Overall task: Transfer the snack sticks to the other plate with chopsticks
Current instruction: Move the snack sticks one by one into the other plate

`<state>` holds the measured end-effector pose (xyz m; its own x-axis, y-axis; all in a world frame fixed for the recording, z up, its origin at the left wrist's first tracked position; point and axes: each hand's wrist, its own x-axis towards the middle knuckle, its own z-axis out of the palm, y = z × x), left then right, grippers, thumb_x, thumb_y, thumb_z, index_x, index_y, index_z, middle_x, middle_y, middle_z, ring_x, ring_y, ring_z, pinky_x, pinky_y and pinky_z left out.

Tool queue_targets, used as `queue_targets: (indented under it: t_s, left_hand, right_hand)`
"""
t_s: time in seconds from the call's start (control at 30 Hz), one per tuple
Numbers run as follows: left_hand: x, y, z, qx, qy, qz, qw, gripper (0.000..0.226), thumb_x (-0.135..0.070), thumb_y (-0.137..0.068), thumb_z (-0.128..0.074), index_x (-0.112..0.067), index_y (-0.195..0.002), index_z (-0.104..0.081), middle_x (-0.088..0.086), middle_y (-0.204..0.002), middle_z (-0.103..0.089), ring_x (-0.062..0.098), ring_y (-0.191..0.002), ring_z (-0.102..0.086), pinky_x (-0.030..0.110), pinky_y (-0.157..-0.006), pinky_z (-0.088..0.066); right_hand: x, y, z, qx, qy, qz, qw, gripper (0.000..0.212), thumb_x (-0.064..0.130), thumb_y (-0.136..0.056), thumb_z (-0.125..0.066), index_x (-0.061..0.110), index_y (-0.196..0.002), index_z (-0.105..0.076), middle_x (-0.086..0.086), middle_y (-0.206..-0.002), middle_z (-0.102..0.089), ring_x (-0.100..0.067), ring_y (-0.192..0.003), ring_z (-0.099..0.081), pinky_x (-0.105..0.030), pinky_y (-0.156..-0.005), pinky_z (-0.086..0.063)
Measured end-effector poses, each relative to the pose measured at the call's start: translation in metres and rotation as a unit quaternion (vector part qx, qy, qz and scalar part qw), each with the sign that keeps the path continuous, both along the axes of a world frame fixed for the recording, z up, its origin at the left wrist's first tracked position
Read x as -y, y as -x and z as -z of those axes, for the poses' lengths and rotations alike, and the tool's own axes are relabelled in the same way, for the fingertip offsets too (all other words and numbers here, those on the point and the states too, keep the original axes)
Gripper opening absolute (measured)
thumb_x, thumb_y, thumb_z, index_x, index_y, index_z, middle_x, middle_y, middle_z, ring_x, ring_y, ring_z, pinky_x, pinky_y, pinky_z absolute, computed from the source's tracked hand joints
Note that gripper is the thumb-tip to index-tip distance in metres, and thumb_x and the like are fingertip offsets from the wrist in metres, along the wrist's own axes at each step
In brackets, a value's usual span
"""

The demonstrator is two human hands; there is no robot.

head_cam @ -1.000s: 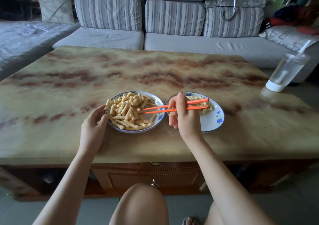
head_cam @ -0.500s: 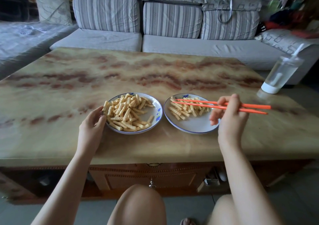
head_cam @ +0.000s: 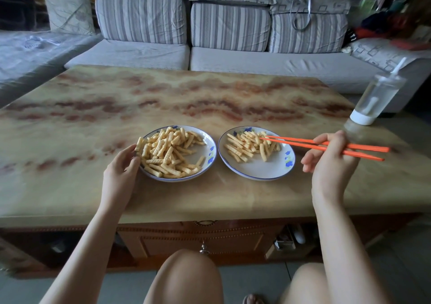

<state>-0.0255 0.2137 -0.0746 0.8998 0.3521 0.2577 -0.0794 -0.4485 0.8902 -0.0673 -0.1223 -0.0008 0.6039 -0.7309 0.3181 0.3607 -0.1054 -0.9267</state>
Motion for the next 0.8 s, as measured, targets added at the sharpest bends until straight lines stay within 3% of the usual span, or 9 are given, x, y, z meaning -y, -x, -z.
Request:
queue_targets:
  t_s: [0.17,0.4,0.7,0.8]
  left_hand:
    - [0.001,0.001,-0.001,0.0,0.002,0.0,1.0,0.035,-0.013,-0.094,-0.051,-0.019,-0.128,-0.058,0.0,-0.121,-0.063,0.004,-0.105,-0.052,0.018,-0.086,-0.035]
    - [0.0,0.001,0.0,0.001,0.004,0.003,1.0,0.036,-0.013,-0.094,-0.051,-0.02,-0.128,-0.059,-0.002,-0.121,-0.063,0.004,-0.105,-0.052,0.017,-0.085,-0.035]
    - [-0.002,-0.001,0.002,0.004,0.003,0.008,1.0,0.036,-0.013,-0.093,-0.052,-0.019,-0.127,-0.059,0.0,-0.122,-0.063,0.005,-0.108,-0.054,0.018,-0.088,-0.036]
    - [-0.001,-0.002,0.002,0.006,0.001,0.007,1.0,0.036,-0.012,-0.093,-0.052,-0.018,-0.127,-0.06,-0.003,-0.119,-0.063,0.005,-0.107,-0.054,0.008,-0.083,-0.036]
  right_hand:
    - [-0.014,0.004,-0.007,0.021,-0.004,-0.061,0.998,0.041,0.023,-0.103,-0.031,0.01,-0.069,-0.049,-0.003,-0.036,-0.044,-0.017,-0.03,-0.039,-0.019,-0.035,-0.028]
    - [-0.042,-0.001,-0.007,-0.025,0.031,-0.223,0.974,0.045,0.021,-0.104,-0.029,0.005,-0.068,-0.05,-0.004,-0.032,-0.042,-0.016,-0.026,-0.033,-0.018,-0.034,-0.024]
    - [-0.062,-0.01,-0.002,-0.072,0.054,-0.313,0.945,0.047,0.023,-0.104,-0.032,0.005,-0.066,-0.053,-0.008,-0.034,-0.046,-0.019,-0.025,-0.036,-0.018,-0.033,-0.028]
    - [-0.068,-0.012,-0.001,-0.086,0.062,-0.335,0.936,0.048,0.027,-0.104,-0.033,0.005,-0.066,-0.053,-0.009,-0.035,-0.047,-0.018,-0.025,-0.037,-0.018,-0.033,-0.028]
